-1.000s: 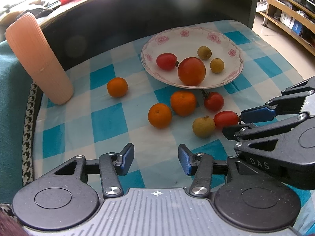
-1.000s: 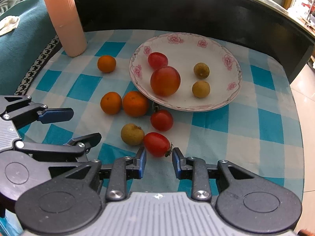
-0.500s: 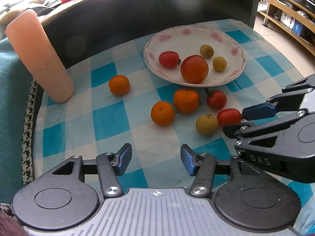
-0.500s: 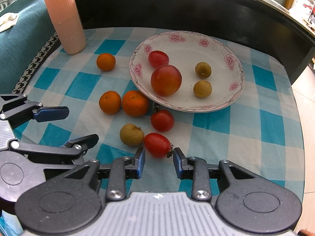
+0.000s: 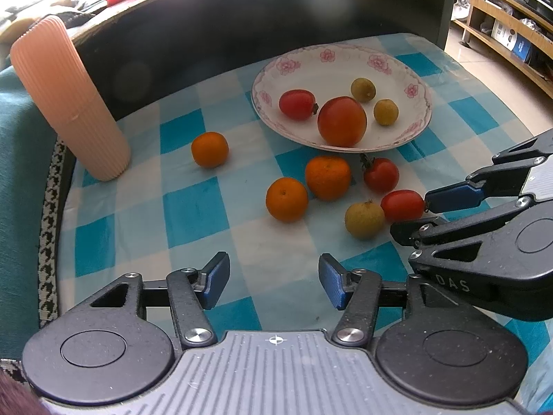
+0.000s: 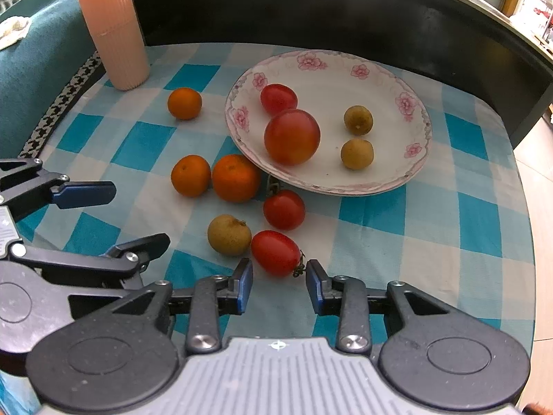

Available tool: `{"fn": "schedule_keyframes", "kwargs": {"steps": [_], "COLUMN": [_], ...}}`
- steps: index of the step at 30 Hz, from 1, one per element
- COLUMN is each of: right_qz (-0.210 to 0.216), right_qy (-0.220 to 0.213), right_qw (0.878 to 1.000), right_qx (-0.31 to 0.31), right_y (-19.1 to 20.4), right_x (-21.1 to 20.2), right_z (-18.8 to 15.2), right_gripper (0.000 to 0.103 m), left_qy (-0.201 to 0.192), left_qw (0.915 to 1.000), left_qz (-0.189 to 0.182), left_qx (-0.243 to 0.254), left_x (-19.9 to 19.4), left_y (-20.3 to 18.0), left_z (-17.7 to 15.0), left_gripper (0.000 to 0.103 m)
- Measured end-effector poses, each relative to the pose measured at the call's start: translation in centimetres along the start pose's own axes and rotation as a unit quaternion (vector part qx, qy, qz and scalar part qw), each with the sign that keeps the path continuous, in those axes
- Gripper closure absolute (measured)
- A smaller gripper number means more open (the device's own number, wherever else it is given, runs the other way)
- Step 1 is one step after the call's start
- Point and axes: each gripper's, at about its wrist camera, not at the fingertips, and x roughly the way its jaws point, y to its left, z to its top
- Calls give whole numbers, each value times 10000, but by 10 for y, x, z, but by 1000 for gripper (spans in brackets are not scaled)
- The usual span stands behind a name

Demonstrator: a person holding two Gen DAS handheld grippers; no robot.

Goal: Organize fruits
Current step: 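Move the open right tool toward a red cherry tomato on the cloth, then close the right tool on the red cherry tomato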

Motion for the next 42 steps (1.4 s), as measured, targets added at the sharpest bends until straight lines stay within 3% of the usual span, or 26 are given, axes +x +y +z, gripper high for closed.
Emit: {"fn": "schedule_keyframes", "kwargs": {"steps": [10, 23, 30, 42], "right_qz": [29, 495, 608, 421], "right_qy": [23, 49, 26, -301], "right_qw": [10000, 9978, 9979, 9985], "right_qx": [6, 428, 236, -169], "right_y": [2, -26, -18, -7], "right_x": [2, -3, 2, 7], "right_z": [0, 0, -1, 2], "right_gripper": [55, 55, 55, 52], "left_qy": [-3, -3, 28, -4], "left_qw": [10000, 9998, 9999, 9998], "left_qz": [-13, 31, -7, -99], "left_qx": [-12, -195, -165, -160], "left_x": [0, -1, -1, 1], "left_y": [0, 17, 18, 19], "left_z": [0, 2, -2, -3], "left_gripper": [37, 36, 36, 36]}}
